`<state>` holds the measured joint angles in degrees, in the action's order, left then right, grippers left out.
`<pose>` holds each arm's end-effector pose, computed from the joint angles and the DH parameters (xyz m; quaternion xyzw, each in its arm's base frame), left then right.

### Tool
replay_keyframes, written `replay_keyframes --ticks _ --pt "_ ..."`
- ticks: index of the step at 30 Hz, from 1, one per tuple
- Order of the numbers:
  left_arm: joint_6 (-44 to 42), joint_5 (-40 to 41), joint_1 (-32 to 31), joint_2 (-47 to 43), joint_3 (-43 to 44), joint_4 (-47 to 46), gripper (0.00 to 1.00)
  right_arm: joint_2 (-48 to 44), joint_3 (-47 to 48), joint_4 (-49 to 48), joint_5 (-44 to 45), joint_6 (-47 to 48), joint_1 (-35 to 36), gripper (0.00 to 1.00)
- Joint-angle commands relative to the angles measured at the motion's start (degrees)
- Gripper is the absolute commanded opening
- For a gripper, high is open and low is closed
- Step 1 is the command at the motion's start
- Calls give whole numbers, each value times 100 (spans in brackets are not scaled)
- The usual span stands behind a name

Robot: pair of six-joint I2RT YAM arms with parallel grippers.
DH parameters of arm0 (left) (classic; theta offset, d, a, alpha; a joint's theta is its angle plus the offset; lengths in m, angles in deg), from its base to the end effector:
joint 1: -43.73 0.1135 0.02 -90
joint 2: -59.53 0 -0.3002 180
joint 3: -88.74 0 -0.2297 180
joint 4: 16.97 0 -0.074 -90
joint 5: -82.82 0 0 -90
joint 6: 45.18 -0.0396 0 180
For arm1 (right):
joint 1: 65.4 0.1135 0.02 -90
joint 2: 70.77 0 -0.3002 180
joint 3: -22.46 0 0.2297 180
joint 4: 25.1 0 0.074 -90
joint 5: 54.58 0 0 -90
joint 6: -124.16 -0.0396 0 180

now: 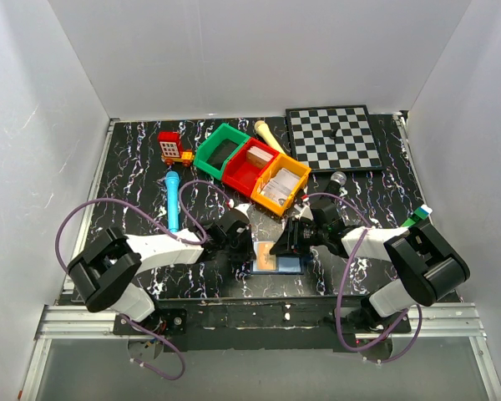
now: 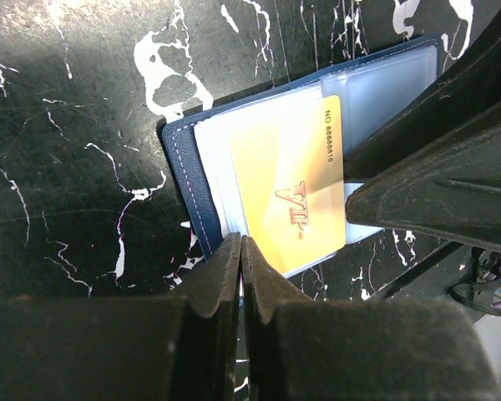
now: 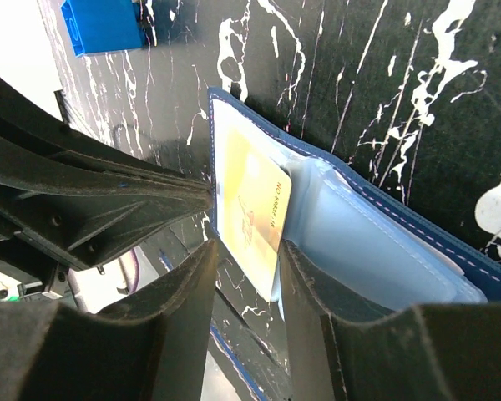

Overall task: Take the credit cards out of the card holder
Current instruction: Remove the credit card from the card holder.

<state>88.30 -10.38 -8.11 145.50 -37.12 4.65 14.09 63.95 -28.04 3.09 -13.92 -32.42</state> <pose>0.1599 -0.2071 0.2006 0.0779 0.9460 -0.2496 0.1915 0.1914 0.1494 0.1851 -0.0011 0.8798 0.4538 0.1418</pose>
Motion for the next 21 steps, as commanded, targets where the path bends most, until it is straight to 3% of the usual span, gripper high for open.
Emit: replay_keyframes --ticks 1,8,21 --pt "-86 153 15 -415 19 134 1 -5 -7 -239 -159 -35 -19 44" --pt "-121 118 15 -503 90 108 2 31 11 -248 -168 -18 -19 44" --pt "-156 -190 15 227 204 -147 0 101 28 -327 -264 -35 -19 44"
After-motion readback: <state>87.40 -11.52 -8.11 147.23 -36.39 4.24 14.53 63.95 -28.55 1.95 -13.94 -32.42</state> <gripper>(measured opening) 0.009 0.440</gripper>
